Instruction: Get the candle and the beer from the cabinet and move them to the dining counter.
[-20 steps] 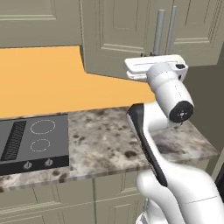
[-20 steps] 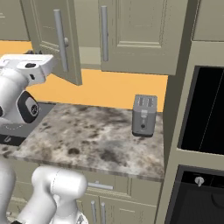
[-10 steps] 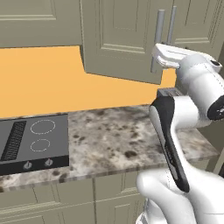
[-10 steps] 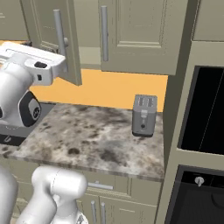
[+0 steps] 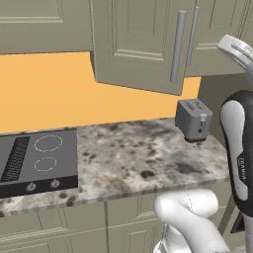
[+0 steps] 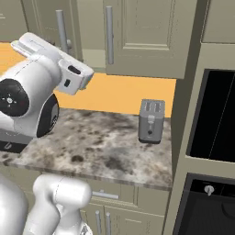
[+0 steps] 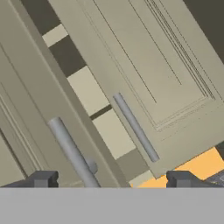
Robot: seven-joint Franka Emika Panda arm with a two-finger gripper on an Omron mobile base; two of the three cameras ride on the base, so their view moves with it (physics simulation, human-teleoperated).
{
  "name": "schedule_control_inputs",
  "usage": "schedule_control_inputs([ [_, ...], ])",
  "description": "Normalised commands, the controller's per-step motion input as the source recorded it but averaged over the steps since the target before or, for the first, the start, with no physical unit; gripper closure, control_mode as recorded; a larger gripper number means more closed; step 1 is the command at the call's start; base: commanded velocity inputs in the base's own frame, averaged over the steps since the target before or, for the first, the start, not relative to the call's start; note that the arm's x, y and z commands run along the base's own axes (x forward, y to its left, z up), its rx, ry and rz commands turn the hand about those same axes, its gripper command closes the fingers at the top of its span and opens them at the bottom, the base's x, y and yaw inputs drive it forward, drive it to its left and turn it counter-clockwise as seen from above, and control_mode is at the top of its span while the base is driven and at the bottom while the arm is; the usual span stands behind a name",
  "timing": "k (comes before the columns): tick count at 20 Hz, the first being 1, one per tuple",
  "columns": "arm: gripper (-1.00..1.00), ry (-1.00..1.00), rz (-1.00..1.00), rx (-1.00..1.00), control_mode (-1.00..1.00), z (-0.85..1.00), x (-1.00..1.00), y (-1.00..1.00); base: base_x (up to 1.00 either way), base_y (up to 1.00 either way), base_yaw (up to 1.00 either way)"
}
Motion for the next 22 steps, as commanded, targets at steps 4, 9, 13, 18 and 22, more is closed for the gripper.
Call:
schedule_control_inputs([
  [4,-1.0,0.19,0.18,0.29,-1.0,-0.36,0.09,-0.59,0.0,0.0,0.0],
  [9,-1.0,0.17,0.19,0.26,-1.0,-0.4,0.62,-0.24,0.0,0.0,0.0],
  [13,-1.0,0.05,0.16,0.15,-1.0,-0.5,0.28,0.0,0.0,0.0,0.0],
  [18,-1.0,0.07,0.14,0.17,-1.0,-0.26,0.47,0.01,0.0,0.0,0.0],
  [22,-1.0,0.11,0.09,0.18,-1.0,-0.06,0.7,0.12,0.0,0.0,0.0],
])
